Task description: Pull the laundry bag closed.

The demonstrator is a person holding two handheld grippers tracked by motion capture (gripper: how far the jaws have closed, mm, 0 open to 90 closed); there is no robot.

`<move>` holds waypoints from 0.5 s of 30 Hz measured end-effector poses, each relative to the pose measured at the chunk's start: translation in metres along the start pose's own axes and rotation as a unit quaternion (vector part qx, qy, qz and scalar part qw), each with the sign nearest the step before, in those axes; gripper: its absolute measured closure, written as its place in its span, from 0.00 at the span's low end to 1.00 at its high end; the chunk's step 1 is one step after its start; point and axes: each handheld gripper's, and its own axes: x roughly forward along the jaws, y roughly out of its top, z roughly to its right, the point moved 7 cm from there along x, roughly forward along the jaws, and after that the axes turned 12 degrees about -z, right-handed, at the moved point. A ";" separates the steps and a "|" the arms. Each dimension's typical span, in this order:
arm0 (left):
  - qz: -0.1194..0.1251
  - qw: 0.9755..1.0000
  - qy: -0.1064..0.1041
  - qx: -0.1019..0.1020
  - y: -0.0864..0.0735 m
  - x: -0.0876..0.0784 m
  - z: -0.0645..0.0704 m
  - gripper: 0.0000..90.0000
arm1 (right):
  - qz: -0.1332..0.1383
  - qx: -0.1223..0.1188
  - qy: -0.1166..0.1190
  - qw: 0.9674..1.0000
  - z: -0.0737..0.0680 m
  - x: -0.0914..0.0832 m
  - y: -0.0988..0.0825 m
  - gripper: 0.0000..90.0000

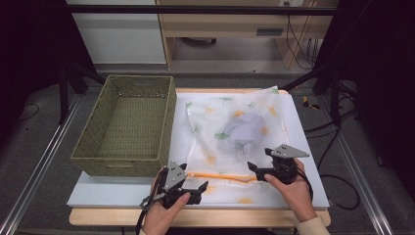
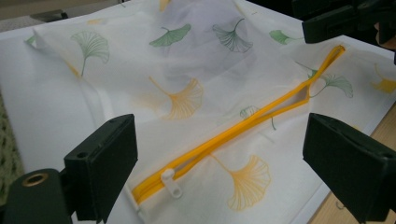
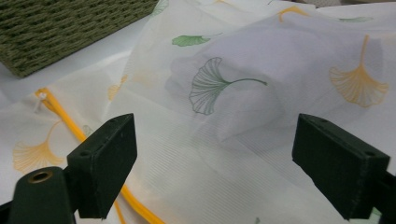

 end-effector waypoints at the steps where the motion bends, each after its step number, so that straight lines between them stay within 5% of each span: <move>1: 0.000 1.000 0.002 -0.002 -0.002 -0.002 0.000 0.11 | 0.002 -0.001 -0.007 1.000 0.003 -0.001 -0.001 0.18; 6: -0.007 1.000 0.010 -0.007 -0.010 -0.010 0.000 0.14 | -0.002 0.023 -0.042 0.999 0.016 0.000 -0.003 0.28; 15: -0.028 0.998 0.047 -0.007 -0.021 -0.018 -0.008 0.35 | 0.016 0.009 -0.045 0.999 0.020 -0.008 -0.002 0.31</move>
